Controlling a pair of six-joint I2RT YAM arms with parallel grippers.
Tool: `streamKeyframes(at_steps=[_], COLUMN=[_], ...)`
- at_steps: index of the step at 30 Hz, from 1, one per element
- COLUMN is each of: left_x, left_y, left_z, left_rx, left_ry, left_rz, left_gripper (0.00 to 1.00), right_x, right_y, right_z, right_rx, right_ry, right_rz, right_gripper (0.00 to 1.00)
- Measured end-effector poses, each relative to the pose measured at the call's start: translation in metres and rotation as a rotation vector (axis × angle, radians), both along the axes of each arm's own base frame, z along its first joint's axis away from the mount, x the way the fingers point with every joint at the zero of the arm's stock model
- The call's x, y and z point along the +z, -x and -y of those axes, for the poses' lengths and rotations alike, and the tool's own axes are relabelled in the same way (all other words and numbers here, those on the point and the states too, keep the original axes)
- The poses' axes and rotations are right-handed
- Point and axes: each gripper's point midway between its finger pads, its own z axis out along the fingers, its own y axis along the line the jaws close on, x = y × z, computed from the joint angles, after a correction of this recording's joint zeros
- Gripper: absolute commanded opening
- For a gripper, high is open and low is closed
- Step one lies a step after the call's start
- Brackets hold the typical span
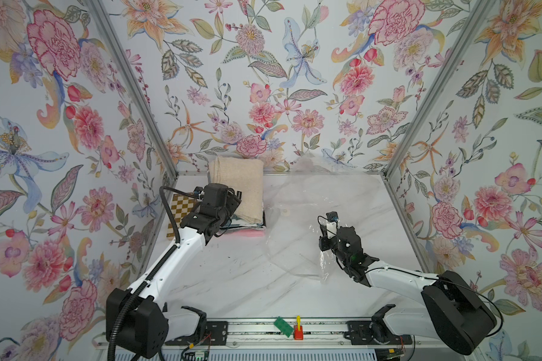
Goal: Take the blanket out of the vacuum bag
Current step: Place the blanket at the center of the board.
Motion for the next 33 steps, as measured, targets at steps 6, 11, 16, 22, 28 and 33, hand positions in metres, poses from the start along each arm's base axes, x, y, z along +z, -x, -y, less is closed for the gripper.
streamKeyframes(at_steps=[6, 11, 16, 22, 28, 33], left_x=[0.003, 0.022, 0.059, 0.104, 0.058, 0.018], left_y=[0.014, 0.028, 0.035, 0.007, -0.027, -0.027], left_z=[-0.005, -0.015, 0.023, 0.079, 0.121, 0.145], left_rx=[-0.129, -0.189, -0.37, -0.498, -0.56, -0.626], left_ry=[-0.178, -0.32, -0.44, -0.672, -1.034, -1.275], left_rz=[-0.012, 0.009, 0.128, 0.198, 0.017, -0.113], left_gripper=[0.71, 0.68, 0.67, 0.66, 0.61, 0.6], right_x=[-0.001, -0.003, -0.003, -0.003, -0.003, -0.003], right_y=[0.0, -0.001, -0.001, -0.001, -0.004, -0.004], right_z=[0.0, 0.0, 0.001, 0.001, 0.006, 0.006], right_rx=[0.0, -0.001, -0.003, -0.005, -0.021, -0.02], right_ry=[0.001, 0.004, 0.004, 0.004, -0.002, -0.013], right_rz=[-0.002, -0.006, -0.006, -0.007, -0.009, -0.015], right_gripper=[0.0, 0.0, 0.0, 0.0, 0.0, 0.0])
